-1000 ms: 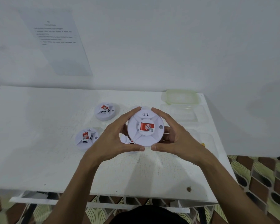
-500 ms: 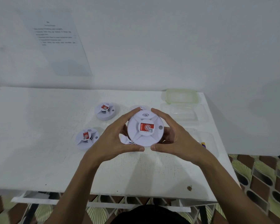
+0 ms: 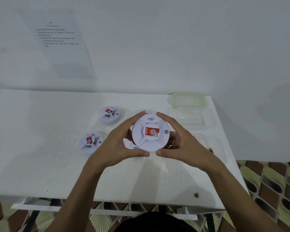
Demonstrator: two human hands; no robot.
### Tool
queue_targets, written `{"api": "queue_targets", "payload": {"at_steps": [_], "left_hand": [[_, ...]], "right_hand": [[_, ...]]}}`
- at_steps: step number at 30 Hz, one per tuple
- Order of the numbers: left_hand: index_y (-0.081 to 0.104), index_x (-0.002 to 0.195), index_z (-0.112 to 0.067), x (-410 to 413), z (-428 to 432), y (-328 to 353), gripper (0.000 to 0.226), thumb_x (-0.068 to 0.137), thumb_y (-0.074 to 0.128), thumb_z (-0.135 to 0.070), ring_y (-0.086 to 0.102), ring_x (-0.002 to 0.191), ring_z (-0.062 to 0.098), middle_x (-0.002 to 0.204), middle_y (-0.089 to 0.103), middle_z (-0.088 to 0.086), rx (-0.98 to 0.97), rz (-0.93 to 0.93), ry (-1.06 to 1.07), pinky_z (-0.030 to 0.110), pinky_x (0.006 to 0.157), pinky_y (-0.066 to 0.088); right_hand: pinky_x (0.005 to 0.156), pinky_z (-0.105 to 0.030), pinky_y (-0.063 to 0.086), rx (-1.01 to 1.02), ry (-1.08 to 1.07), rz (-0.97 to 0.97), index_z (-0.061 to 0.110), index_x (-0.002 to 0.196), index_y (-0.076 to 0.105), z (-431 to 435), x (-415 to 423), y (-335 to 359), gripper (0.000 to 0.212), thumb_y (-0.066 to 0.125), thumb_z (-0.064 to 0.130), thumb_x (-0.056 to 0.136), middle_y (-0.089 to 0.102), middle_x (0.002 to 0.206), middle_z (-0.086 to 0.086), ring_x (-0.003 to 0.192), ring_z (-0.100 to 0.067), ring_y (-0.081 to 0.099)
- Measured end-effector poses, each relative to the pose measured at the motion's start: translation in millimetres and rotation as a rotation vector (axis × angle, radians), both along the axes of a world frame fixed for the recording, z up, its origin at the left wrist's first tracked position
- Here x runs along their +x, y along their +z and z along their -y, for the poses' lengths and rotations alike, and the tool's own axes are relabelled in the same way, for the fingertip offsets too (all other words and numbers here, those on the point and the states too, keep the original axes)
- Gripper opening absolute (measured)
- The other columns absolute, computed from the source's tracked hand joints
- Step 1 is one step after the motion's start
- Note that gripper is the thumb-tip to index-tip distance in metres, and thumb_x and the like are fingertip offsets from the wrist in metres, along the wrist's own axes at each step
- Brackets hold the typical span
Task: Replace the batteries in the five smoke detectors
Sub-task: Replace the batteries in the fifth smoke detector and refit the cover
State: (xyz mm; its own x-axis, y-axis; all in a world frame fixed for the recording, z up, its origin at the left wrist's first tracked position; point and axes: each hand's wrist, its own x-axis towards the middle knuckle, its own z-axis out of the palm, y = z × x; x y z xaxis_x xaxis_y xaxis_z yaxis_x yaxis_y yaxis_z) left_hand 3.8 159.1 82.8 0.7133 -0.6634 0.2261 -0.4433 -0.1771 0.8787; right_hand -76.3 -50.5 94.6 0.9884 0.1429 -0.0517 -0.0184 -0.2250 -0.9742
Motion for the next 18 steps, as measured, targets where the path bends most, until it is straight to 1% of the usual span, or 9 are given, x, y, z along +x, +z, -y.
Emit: {"api": "queue_targets", "payload": {"at_steps": [2,4,6,9,14,16,18], "left_hand": [[0.030,0.133,-0.060,0.3,-0.2,0.2,0.093,0.065,0.084,-0.026,0.055,0.113,0.003,0.136,0.046,-0.029,0.007,0.008,-0.001,0.011,0.080,0.048],[0.030,0.133,-0.061,1.2,-0.8,-0.1,0.093,0.065,0.085,-0.027,0.055,0.113,0.002,0.136,0.046,-0.030,0.000,0.000,-0.003,0.011,0.080,0.048],[0.031,0.135,-0.056,2.1,-0.7,-0.9,0.093,0.066,0.084,-0.026,0.054,0.114,0.003,0.137,0.045,-0.027,0.004,0.002,-0.003,0.011,0.080,0.048],[0.031,0.138,-0.038,3.1,-0.1,-2.4,0.092,0.066,0.084,-0.015,0.052,0.115,-0.001,0.137,0.045,-0.024,-0.007,-0.022,-0.005,0.008,0.081,0.046],[0.031,0.138,-0.035,6.4,0.3,-4.8,0.090,0.067,0.083,-0.014,0.053,0.114,-0.002,0.134,0.046,-0.027,-0.001,-0.042,-0.002,0.008,0.080,0.046],[0.032,0.137,-0.037,7.6,0.1,-5.4,0.090,0.066,0.083,-0.015,0.054,0.113,-0.001,0.132,0.048,-0.030,-0.003,-0.048,0.002,0.009,0.080,0.047],[0.032,0.137,-0.047,9.2,0.1,-5.4,0.092,0.067,0.084,-0.021,0.053,0.115,0.002,0.135,0.047,-0.030,0.001,-0.029,0.001,0.010,0.081,0.047]], "right_hand": [[0.086,-0.041,0.058,-0.006,-0.001,-0.001,0.050,0.142,0.030,0.6,0.2,-0.9,0.094,0.076,-0.002,0.078,0.063,0.123,0.006,0.098,-0.022,0.068],[0.086,-0.044,0.058,-0.013,0.000,-0.001,0.051,0.142,0.030,0.9,0.6,-1.2,0.095,0.076,-0.002,0.078,0.064,0.121,0.005,0.097,-0.025,0.068],[0.086,-0.045,0.058,-0.023,-0.001,0.000,0.051,0.142,0.030,1.0,1.4,-1.3,0.094,0.076,-0.001,0.078,0.065,0.121,0.004,0.096,-0.026,0.068],[0.087,-0.044,0.058,-0.027,-0.002,0.003,0.050,0.143,0.030,1.0,2.2,-1.6,0.094,0.076,-0.002,0.079,0.064,0.122,0.004,0.096,-0.024,0.068],[0.087,-0.041,0.058,-0.021,-0.004,-0.004,0.048,0.144,0.029,1.1,4.6,-2.7,0.095,0.075,-0.002,0.079,0.063,0.123,0.004,0.098,-0.021,0.068],[0.086,-0.042,0.058,-0.019,-0.004,-0.002,0.050,0.143,0.029,1.3,6.0,-3.8,0.095,0.075,-0.002,0.079,0.064,0.122,0.004,0.098,-0.023,0.068],[0.086,-0.044,0.058,-0.027,-0.005,0.003,0.052,0.142,0.030,1.5,7.6,-4.8,0.094,0.076,-0.001,0.078,0.064,0.122,0.004,0.097,-0.024,0.068]]}}
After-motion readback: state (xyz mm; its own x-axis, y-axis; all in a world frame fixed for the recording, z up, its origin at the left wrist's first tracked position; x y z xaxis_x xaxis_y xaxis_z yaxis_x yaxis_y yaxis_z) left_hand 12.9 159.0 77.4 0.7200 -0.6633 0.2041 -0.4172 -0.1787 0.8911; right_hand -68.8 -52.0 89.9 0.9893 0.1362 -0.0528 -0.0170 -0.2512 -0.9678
